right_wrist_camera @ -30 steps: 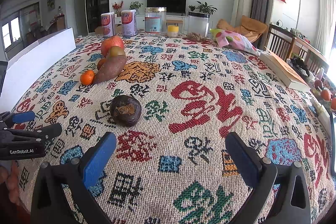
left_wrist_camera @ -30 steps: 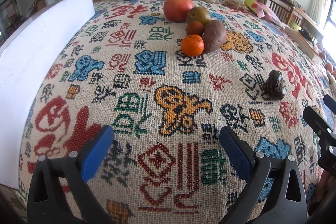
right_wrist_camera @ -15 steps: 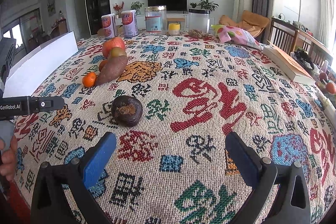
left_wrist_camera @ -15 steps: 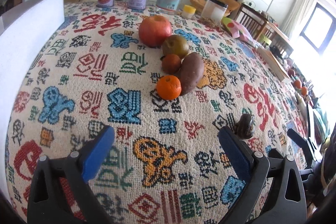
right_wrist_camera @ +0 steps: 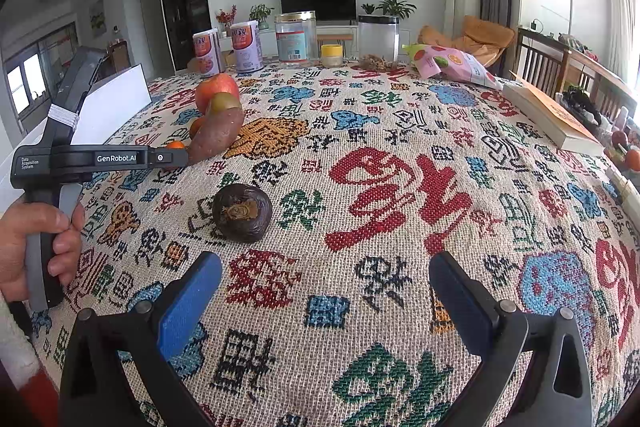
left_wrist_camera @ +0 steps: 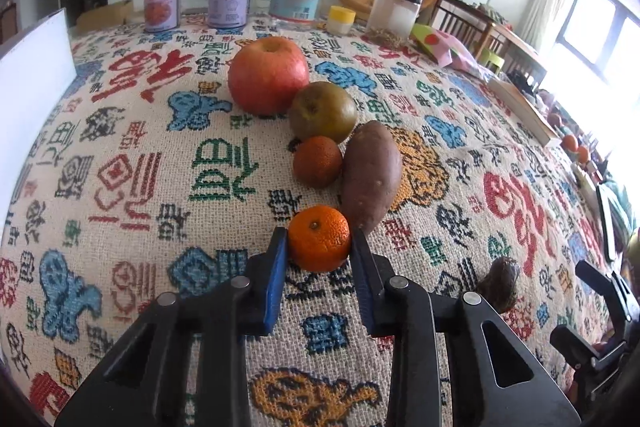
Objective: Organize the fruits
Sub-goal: 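Grasp a tangerine with the left gripper while the right gripper grasps the red sweet potato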
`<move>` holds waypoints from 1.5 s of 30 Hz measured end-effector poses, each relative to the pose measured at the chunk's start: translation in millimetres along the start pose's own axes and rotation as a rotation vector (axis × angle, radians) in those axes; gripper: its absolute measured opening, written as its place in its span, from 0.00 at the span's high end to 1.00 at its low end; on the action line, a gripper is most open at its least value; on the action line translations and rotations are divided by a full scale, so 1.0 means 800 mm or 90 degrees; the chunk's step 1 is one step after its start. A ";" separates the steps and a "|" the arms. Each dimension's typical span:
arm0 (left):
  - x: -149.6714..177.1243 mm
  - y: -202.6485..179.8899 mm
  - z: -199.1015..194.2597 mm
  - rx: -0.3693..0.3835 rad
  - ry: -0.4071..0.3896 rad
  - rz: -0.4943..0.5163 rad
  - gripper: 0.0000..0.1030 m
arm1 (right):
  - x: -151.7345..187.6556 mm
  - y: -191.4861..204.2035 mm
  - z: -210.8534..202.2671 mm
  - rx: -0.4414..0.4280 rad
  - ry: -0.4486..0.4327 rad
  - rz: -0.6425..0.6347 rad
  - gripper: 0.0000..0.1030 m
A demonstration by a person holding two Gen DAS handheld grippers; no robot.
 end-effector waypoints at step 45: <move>0.075 0.051 -0.082 -0.082 0.000 -0.021 0.73 | -0.075 0.130 0.153 -0.198 0.419 0.002 0.59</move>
Point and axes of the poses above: each gripper's, at about its wrist camera, not at the fingertips, and z roughly the way its jaws point, y to its left, x to its underside, the point moved 10 cm from there along z, roughly the way its jaws point, and after that the axes turned 3 degrees about -x, right-handed, at the moved point
